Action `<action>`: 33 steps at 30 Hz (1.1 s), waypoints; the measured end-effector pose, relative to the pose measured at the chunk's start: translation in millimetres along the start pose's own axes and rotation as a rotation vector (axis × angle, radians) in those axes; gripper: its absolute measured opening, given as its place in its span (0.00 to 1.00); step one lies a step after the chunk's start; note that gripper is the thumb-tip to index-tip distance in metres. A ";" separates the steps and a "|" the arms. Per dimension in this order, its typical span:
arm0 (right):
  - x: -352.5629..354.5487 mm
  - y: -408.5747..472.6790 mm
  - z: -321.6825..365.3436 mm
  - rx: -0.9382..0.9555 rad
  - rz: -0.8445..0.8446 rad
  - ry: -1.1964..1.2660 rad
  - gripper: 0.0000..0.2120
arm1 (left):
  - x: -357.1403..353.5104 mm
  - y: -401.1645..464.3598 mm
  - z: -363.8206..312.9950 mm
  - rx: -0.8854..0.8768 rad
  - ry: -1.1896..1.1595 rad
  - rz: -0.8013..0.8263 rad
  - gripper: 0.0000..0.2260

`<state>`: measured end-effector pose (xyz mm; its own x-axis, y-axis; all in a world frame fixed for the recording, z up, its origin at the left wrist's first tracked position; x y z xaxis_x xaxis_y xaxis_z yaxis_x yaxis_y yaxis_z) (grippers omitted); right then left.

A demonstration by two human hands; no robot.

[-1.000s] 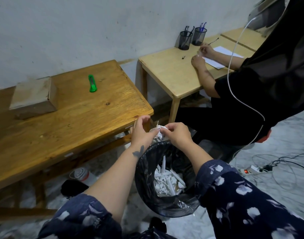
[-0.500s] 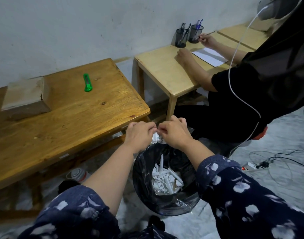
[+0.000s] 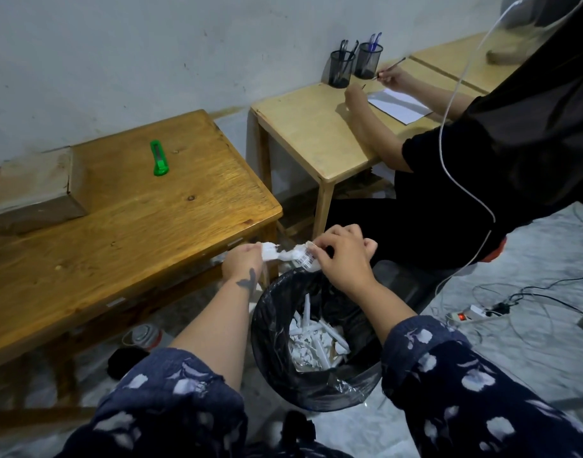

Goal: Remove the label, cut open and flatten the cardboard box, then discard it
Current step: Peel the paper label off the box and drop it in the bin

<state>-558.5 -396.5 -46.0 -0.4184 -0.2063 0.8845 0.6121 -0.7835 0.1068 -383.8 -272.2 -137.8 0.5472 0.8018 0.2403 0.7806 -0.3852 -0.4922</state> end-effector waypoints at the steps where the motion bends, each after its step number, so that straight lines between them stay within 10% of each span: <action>1: 1.8 -0.4 -9.7 -0.056 -0.001 0.009 0.09 | 5.1 2.3 4.6 0.012 0.000 -0.044 0.13; 4: 6.7 -1.0 -35.5 -0.184 0.053 0.037 0.09 | 17.2 -8.7 4.8 -0.033 0.093 -0.190 0.09; 9: -14.4 -4.9 -23.3 -0.209 0.313 0.257 0.07 | -46.4 -33.6 -23.9 -0.220 0.177 0.099 0.07; 18: -4.6 -7.9 -43.9 -0.308 0.062 0.166 0.10 | -86.0 -47.0 -12.9 -0.123 0.232 0.500 0.08; 33: -68.8 -36.7 -97.1 -0.288 0.327 -0.185 0.03 | -117.6 -41.0 53.8 -0.317 0.614 0.492 0.08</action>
<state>-617.4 -410.5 -154.9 -0.0922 -0.3823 0.9194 0.4697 -0.8309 -0.2984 -496.4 -326.2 -190.8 0.8419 0.1545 0.5170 0.4085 -0.8085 -0.4236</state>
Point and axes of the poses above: each hand's wrist, its own y-axis towards the middle knuckle, its own x-axis out of the back of the hand, z = x × y, the point moved 9 cm from there along y, towards the middle knuckle, and after that the axes turned 7 degrees about -y, right-handed, at the moved point
